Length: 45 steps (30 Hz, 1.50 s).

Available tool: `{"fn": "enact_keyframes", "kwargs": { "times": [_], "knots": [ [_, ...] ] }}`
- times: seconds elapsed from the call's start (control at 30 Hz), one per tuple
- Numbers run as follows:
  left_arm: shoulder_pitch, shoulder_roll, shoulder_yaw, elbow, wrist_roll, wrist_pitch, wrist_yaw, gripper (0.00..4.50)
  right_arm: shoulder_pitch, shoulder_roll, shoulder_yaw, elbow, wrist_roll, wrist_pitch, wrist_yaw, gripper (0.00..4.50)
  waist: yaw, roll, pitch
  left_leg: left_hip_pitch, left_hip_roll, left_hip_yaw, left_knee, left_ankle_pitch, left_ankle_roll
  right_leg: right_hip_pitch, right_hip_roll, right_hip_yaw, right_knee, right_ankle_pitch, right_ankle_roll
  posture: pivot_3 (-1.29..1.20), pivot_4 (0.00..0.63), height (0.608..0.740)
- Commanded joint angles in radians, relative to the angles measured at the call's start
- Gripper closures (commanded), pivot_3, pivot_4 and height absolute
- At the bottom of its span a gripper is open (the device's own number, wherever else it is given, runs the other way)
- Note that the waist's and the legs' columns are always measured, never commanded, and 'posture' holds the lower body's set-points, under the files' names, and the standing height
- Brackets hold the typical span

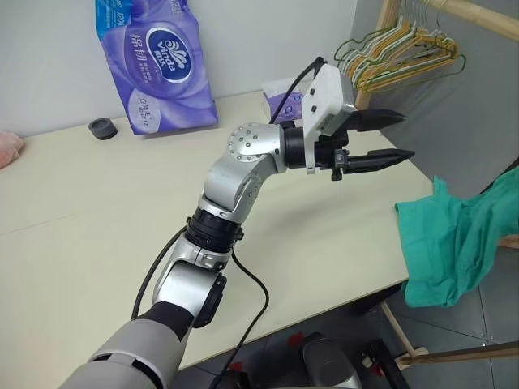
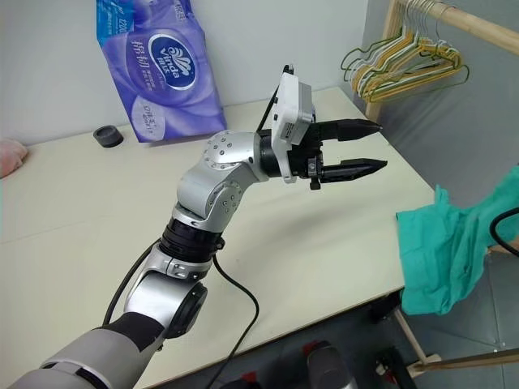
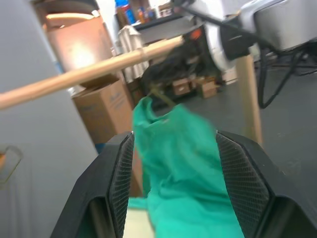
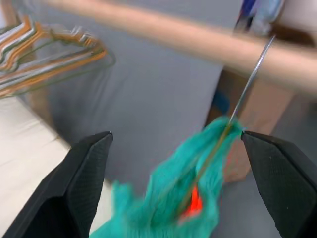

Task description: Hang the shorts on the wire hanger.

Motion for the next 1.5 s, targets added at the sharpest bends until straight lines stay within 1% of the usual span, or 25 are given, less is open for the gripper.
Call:
{"fn": "enact_keyframes", "kwargs": {
  "times": [0.03, 0.1, 0.13, 0.2, 0.27, 0.37, 0.43, 0.47, 0.5, 0.53, 0.57, 0.63, 0.7, 0.77, 0.9, 0.97, 1.03, 1.1, 1.17, 1.27, 1.37, 1.5],
  "knots": [
    [0.038, 0.045, 0.028, -0.039, 0.034, -0.012, 0.043, 1.72, -0.084, -0.065, 0.061, -0.036, -0.234, -0.068, 0.162, 0.06, 0.000, 0.002, -0.001, 0.000, 0.000, 0.000, 0.000, 0.000, 0.000, -0.001, 0.000, 0.000, 0.001, 0.000, 0.000, -0.41, 0.104, 0.740],
    [0.079, 0.086, 0.052, -0.053, 0.076, -0.011, 0.114, 1.72, -0.179, -0.066, 0.203, -0.031, -0.363, -0.132, 0.297, 0.06, -0.003, 0.005, -0.003, 0.001, 0.000, 0.000, 0.000, 0.000, 0.000, -0.001, 0.000, 0.001, 0.001, 0.000, -0.001, -0.38, 0.097, 0.740],
    [0.098, 0.105, 0.064, -0.061, 0.097, -0.011, 0.151, 1.72, -0.223, -0.045, 0.268, -0.029, -0.415, -0.150, 0.351, 0.06, -0.002, 0.005, -0.003, 0.002, 0.000, -0.001, -0.001, 0.000, 0.000, -0.001, 0.000, 0.002, 0.002, 0.001, -0.001, -0.36, 0.095, 0.740],
    [0.134, 0.139, 0.087, -0.077, 0.133, -0.005, 0.220, 1.72, -0.294, 0.029, 0.371, -0.021, -0.481, -0.164, 0.442, 0.06, 0.002, 0.004, -0.003, 0.002, 0.000, -0.003, -0.001, 0.000, 0.000, -0.001, 0.001, 0.002, 0.002, 0.003, -0.005, -0.33, 0.092, 0.740],
    [0.175, 0.163, 0.122, -0.103, 0.147, 0.027, 0.289, 1.72, -0.333, 0.104, 0.439, -0.012, -0.549, -0.169, 0.505, 0.06, 0.012, 0.003, -0.003, 0.001, 0.000, -0.006, 0.000, 0.000, 0.000, -0.002, 0.001, 0.001, 0.002, 0.004, -0.007, -0.28, 0.087, 0.740],
    [0.262, 0.211, 0.169, -0.158, 0.206, 0.045, 0.401, 1.72, -0.360, 0.207, 0.524, 0.006, -0.673, -0.178, 0.600, 0.06, 0.050, 0.004, -0.003, -0.002, 0.000, -0.009, 0.001, 0.001, -0.001, -0.007, 0.000, 0.003, 0.007, 0.006, -0.008, -0.24, 0.085, 0.740],
    [0.309, 0.218, 0.213, -0.204, 0.194, 0.097, 0.459, 1.72, -0.372, 0.269, 0.555, 0.025, -0.747, -0.207, 0.664, 0.06, 0.076, 0.003, -0.003, -0.003, 0.000, -0.010, 0.002, 0.001, -0.002, -0.011, -0.002, 0.003, 0.013, 0.005, -0.008, -0.22, 0.084, 0.740],
    [0.356, 0.240, 0.232, -0.230, 0.226, 0.090, 0.498, 1.72, -0.377, 0.292, 0.602, 0.035, -0.824, -0.247, 0.714, 0.06, 0.090, 0.004, -0.004, -0.005, 0.001, -0.010, 0.002, 0.002, -0.003, -0.013, -0.003, 0.004, 0.015, 0.005, -0.008, -0.18, 0.081, 0.740],
    [0.402, 0.236, 0.282, -0.261, 0.231, 0.125, 0.561, 1.72, -0.382, 0.322, 0.651, 0.048, -0.898, -0.294, 0.767, 0.06, 0.105, 0.003, -0.004, -0.008, 0.000, -0.011, 0.004, 0.002, -0.003, -0.017, -0.003, 0.004, 0.017, 0.005, -0.008, -0.16, 0.079, 0.740],
    [0.443, 0.220, 0.338, -0.288, 0.235, 0.163, 0.639, 1.72, -0.383, 0.357, 0.702, 0.065, -0.968, -0.349, 0.820, 0.06, 0.114, 0.002, -0.005, -0.011, 0.000, -0.011, 0.004, 0.002, -0.003, -0.021, -0.003, 0.005, 0.019, 0.006, -0.008, -0.13, 0.077, 0.740],
    [0.490, 0.225, 0.361, -0.309, 0.264, 0.161, 0.686, 1.72, -0.380, 0.390, 0.742, 0.082, -1.029, -0.392, 0.861, 0.06, 0.123, 0.000, -0.006, -0.011, 0.000, -0.011, 0.005, 0.003, -0.004, -0.023, -0.003, 0.006, 0.020, 0.006, -0.009, -0.12, 0.075, 0.740],
    [0.564, 0.241, 0.374, -0.339, 0.322, 0.127, 0.742, 1.72, -0.360, 0.463, 0.779, 0.121, -1.101, -0.444, 0.912, 0.06, 0.148, -0.006, -0.010, -0.012, 0.000, -0.011, 0.005, 0.005, -0.006, -0.025, -0.002, 0.006, 0.022, 0.006, -0.009, -0.08, 0.071, 0.740],
    [0.602, 0.218, 0.416, -0.362, 0.312, 0.154, 0.798, 1.72, -0.339, 0.525, 0.790, 0.156, -1.165, -0.490, 0.951, 0.06, 0.178, -0.010, -0.012, -0.011, 0.000, -0.011, 0.005, 0.005, -0.007, -0.027, -0.002, 0.005, 0.028, 0.006, -0.009, -0.06, 0.068, 0.740],
    [0.671, 0.211, 0.442, -0.388, 0.357, 0.127, 0.867, 1.72, -0.314, 0.593, 0.809, 0.208, -1.222, -0.553, 0.998, 0.06, 0.217, -0.013, -0.014, -0.012, 0.000, -0.012, 0.006, 0.006, -0.007, -0.027, -0.003, 0.005, 0.029, 0.007, -0.010, -0.04, 0.066, 0.740],
    [0.764, 0.131, 0.540, -0.439, 0.383, 0.145, 1.033, 1.72, -0.267, 0.712, 0.823, 0.316, -1.314, -0.676, 1.075, 0.06, 0.269, -0.020, -0.019, -0.011, 0.000, -0.013, 0.007, 0.007, -0.008, -0.027, -0.003, 0.003, 0.032, 0.009, -0.014, -0.01, 0.061, 0.740],
    [0.808, 0.111, 0.563, -0.461, 0.402, 0.132, 1.079, 1.72, -0.244, 0.759, 0.821, 0.363, -1.350, -0.729, 1.108, 0.06, 0.293, -0.024, -0.021, -0.011, -0.001, -0.014, 0.008, 0.008, -0.010, -0.027, -0.002, 0.000, 0.032, 0.011, -0.016, 0.01, 0.056, 0.740],
    [0.868, 0.094, 0.562, -0.481, 0.445, 0.133, 1.124, 1.72, -0.215, 0.818, 0.823, 0.430, -1.353, -0.777, 1.153, 0.06, 0.308, -0.026, -0.023, -0.011, -0.002, -0.014, 0.008, 0.009, -0.011, -0.028, 0.000, -0.001, 0.032, 0.012, -0.019, 0.04, 0.053, 0.740],
    [0.920, 0.069, 0.546, -0.501, 0.471, 0.172, 1.153, 1.72, -0.189, 0.899, 0.805, 0.500, -1.318, -0.784, 1.179, 0.06, 0.325, -0.030, -0.028, -0.009, -0.001, -0.014, 0.006, 0.010, -0.011, -0.027, 0.003, -0.002, 0.033, 0.014, -0.021, 0.06, 0.051, 0.740],
    [0.952, 0.053, 0.524, -0.518, 0.470, 0.165, 1.144, 1.72, -0.180, 0.957, 0.794, 0.549, -1.320, -0.787, 1.194, 0.06, 0.336, -0.031, -0.029, -0.005, 0.001, -0.014, 0.003, 0.011, -0.013, -0.025, 0.006, -0.002, 0.033, 0.014, -0.022, 0.07, 0.049, 0.740],
    [0.969, 0.060, 0.505, -0.508, 0.485, 0.151, 1.136, 1.72, -0.174, 1.011, 0.785, 0.605, -1.337, -0.792, 1.219, 0.06, 0.353, -0.031, -0.030, -0.005, 0.001, -0.014, 0.003, 0.012, -0.015, -0.025, 0.007, -0.003, 0.034, 0.015, -0.024, 0.08, 0.044, 0.740],
    [0.965, 0.070, 0.512, -0.490, 0.490, 0.134, 1.144, 1.72, -0.179, 1.045, 0.770, 0.644, -1.351, -0.800, 1.232, 0.06, 0.355, -0.030, -0.036, -0.005, 0.001, -0.014, 0.003, 0.013, -0.016, -0.026, 0.007, -0.003, 0.034, 0.016, -0.024, 0.08, 0.043, 0.740],
    [0.957, 0.089, 0.520, -0.462, 0.445, 0.090, 1.086, 1.72, -0.197, 1.076, 0.747, 0.679, -1.374, -0.808, 1.237, 0.06, 0.356, -0.030, -0.041, -0.005, 0.001, -0.014, 0.002, 0.015, -0.019, -0.026, 0.007, -0.003, 0.034, 0.016, -0.024, 0.08, 0.044, 0.740]
  ]
}}
